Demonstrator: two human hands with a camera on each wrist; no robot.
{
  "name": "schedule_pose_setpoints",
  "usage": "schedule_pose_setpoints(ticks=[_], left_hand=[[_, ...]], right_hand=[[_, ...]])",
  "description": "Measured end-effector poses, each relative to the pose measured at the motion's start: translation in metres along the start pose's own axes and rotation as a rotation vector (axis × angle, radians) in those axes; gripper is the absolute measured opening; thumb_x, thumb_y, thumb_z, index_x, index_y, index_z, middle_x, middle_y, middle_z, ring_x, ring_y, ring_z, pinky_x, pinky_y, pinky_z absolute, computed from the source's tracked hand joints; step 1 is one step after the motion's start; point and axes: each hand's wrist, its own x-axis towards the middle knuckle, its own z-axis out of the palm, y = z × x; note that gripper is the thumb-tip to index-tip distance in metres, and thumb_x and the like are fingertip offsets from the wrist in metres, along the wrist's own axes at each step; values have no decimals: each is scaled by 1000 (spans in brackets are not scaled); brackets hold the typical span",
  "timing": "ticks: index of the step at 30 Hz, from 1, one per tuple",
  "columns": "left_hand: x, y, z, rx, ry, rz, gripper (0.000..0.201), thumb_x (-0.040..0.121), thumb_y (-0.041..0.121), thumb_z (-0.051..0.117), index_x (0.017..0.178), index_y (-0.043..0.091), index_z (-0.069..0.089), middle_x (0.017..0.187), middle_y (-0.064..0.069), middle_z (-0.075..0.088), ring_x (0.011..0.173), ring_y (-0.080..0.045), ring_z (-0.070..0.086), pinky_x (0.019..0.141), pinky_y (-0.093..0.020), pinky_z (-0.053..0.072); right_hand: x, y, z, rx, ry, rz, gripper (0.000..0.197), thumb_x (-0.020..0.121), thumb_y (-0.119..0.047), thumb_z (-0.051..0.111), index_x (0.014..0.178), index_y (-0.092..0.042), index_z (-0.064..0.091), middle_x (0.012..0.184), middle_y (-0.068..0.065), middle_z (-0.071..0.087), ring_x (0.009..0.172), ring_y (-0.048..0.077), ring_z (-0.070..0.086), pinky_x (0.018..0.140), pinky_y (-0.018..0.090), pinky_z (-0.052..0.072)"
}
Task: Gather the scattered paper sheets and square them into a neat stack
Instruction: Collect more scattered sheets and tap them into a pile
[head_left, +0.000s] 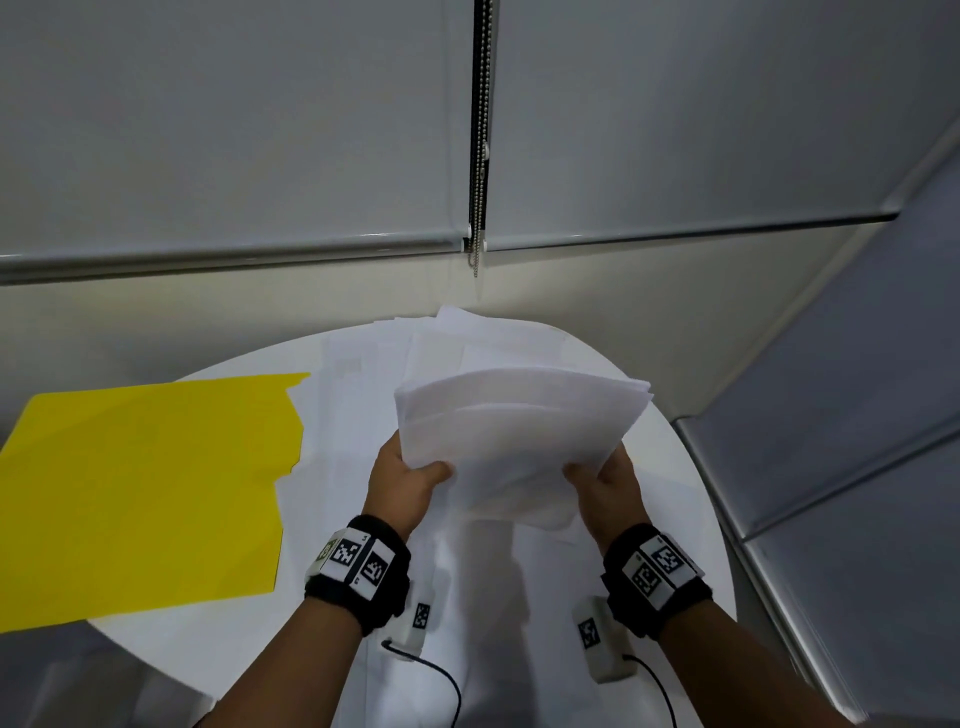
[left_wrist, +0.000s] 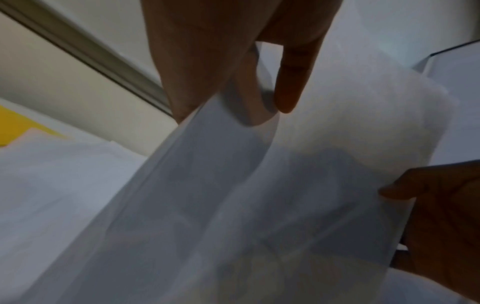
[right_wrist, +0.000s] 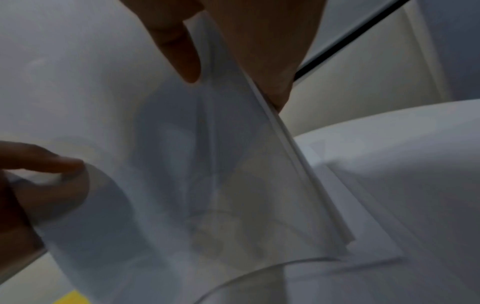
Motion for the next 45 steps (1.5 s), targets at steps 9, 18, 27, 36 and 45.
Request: schedule_pose_setpoints(ticks=[9, 18, 27, 36, 45], left_hand=[[-12, -27, -7, 95, -54, -45, 29, 70, 15, 76, 97, 24, 67, 98, -2, 73, 94, -22, 68, 81, -35, 53], [-19, -36, -46, 192, 99, -44, 38, 82, 16, 77, 113, 13, 56, 109, -4, 62, 104, -21, 57, 96, -34, 39], [-5, -121, -69, 489, 115, -355, 48, 86, 24, 73, 119, -9, 61, 118, -28, 64, 108, -42, 60, 95, -43, 46], [2, -130, -63, 545, 95, -436, 46, 90, 21, 68, 124, -8, 57, 123, -28, 61, 111, -42, 58, 89, -38, 41], [8, -128, -52, 601, 57, -471, 49, 90, 27, 67, 129, 0, 56, 124, -22, 63, 111, -39, 59, 94, -40, 44]], right_hand=[[-6, 25, 5, -29, -52, 92, 40, 85, -5, 63, 116, -27, 52, 112, -2, 64, 107, 20, 60, 91, 37, 48], [-2, 24, 35, -214, -254, 80, 27, 89, -26, 60, 113, -17, 54, 108, 1, 65, 94, 19, 62, 81, 33, 50], [-11, 111, -32, -640, -4, 256, 52, 88, -21, 56, 137, -19, 41, 141, 5, 43, 129, 25, 41, 107, 35, 36], [-13, 148, -98, -1022, 141, 622, 93, 86, -57, 51, 151, -3, 11, 160, 15, -1, 148, 31, 1, 118, 47, 14], [7, 132, -19, -947, -119, 521, 93, 87, -60, 47, 152, -14, 0, 158, 17, -18, 147, 34, -10, 118, 50, 5]])
